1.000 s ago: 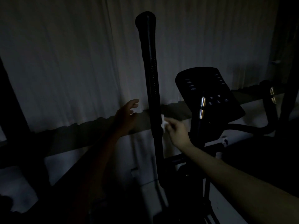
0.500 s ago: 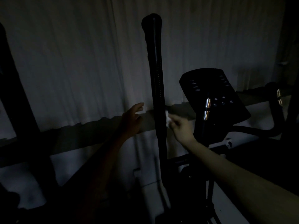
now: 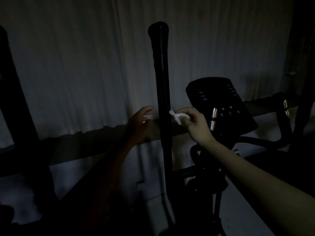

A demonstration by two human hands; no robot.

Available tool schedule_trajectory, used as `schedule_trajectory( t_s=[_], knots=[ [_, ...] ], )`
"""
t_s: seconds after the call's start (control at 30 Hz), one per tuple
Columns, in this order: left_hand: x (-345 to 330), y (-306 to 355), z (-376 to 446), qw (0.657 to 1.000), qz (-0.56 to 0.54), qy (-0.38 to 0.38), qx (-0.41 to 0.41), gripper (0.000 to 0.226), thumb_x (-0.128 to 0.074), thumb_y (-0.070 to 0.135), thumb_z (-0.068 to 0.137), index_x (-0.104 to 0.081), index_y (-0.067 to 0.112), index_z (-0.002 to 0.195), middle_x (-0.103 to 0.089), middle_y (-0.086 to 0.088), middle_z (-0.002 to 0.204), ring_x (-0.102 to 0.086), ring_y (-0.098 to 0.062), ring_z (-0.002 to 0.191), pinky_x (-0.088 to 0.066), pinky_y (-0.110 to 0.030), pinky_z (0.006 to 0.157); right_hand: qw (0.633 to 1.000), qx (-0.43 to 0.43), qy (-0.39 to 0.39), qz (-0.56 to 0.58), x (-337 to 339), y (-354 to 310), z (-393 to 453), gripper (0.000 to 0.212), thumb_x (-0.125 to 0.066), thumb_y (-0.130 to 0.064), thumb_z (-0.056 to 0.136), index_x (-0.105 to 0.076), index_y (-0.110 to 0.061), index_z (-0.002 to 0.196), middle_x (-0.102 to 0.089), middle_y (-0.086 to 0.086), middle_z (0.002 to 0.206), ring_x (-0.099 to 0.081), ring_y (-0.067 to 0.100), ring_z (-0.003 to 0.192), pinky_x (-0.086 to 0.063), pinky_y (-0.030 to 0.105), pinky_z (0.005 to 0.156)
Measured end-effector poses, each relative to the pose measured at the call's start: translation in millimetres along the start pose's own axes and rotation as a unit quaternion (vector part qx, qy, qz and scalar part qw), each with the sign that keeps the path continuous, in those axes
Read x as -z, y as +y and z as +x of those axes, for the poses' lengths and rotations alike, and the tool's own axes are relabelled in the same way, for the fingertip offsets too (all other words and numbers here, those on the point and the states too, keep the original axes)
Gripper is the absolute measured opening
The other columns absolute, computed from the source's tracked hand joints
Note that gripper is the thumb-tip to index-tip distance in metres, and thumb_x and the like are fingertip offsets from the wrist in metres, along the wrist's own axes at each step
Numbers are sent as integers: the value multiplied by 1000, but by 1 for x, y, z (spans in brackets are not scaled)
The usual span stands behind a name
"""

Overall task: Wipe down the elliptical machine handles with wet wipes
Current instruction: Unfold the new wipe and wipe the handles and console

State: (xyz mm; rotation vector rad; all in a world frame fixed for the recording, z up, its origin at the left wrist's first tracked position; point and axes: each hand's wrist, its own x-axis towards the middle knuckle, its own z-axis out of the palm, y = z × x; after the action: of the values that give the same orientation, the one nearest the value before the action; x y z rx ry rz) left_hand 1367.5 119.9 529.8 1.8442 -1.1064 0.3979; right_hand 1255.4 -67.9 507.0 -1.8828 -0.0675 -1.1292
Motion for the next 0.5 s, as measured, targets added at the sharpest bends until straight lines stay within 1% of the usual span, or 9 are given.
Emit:
schedule_trajectory(
  t_s=[0.07,0.1,0.13,0.2,0.23,0.27,0.33,0.4,0.5],
  knots=[
    [4,8,4,1000,-16,5,-10,38,-49,6,99,-52,7,137,-57,-7,135,-53,-13,119,-36,3,82,1000,0,-13,25,-1,-11,5,23,-58,5,88,-70,-11,98,-68,1,97,-64,7,87,-49,18,77],
    [6,13,5,1000,-25,6,-14,35,-47,11,101,-54,9,135,-58,-4,133,-53,-10,116,-36,4,82,999,4,-24,29,-2,-16,7,25,-59,6,87,-69,-13,99,-68,-2,96,-64,5,87,-49,17,78],
    [8,17,6,999,-36,7,-18,32,-46,15,103,-56,12,133,-59,-1,131,-54,-6,113,-38,2,83,999,11,-32,30,-3,-21,9,27,-59,8,86,-67,-15,99,-67,-5,94,-63,2,86,-49,16,78],
    [12,25,7,998,-58,-4,-19,29,-46,21,103,-59,17,129,-62,3,126,-57,2,105,-45,-8,85,999,20,-36,26,-8,-28,11,29,-60,11,82,-63,-14,97,-64,-9,91,-60,-2,83,-48,15,77],
    [13,28,7,998,-63,-18,-21,28,-47,22,103,-60,18,128,-64,5,123,-58,8,100,-46,-9,84,999,24,-36,25,-10,-31,11,27,-61,12,81,-62,-12,95,-63,-9,89,-58,-4,81,-47,14,75],
    [14,31,6,997,-66,-34,-22,28,-49,22,102,-60,18,127,-65,6,119,-59,10,98,-45,-7,82,999,30,-36,24,-13,-34,10,24,-62,11,81,-61,-10,93,-62,-9,86,-57,-5,78,-46,12,73],
    [13,34,4,997,-53,-49,-24,29,-57,23,98,-61,17,125,-65,7,114,-61,7,96,-42,-2,80,998,42,-34,14,-18,-38,8,19,-64,8,82,-59,-9,89,-60,-9,82,-55,-7,73,-43,8,69],
    [12,35,2,998,-22,-43,-27,30,-67,24,91,-64,19,120,-66,8,108,-61,3,93,-40,0,76,999,45,-22,12,-24,-41,7,18,-68,3,83,-57,-11,87,-57,-8,79,-53,-6,70,-42,7,66],
    [12,31,0,999,-2,-21,-31,22,-71,15,87,-68,13,108,-66,9,92,-58,14,78,-41,-2,68,999,33,-18,38,-29,-41,6,16,-66,0,86,-59,-14,89,-59,-8,82,-55,-6,72,-43,9,68]
  ],
)
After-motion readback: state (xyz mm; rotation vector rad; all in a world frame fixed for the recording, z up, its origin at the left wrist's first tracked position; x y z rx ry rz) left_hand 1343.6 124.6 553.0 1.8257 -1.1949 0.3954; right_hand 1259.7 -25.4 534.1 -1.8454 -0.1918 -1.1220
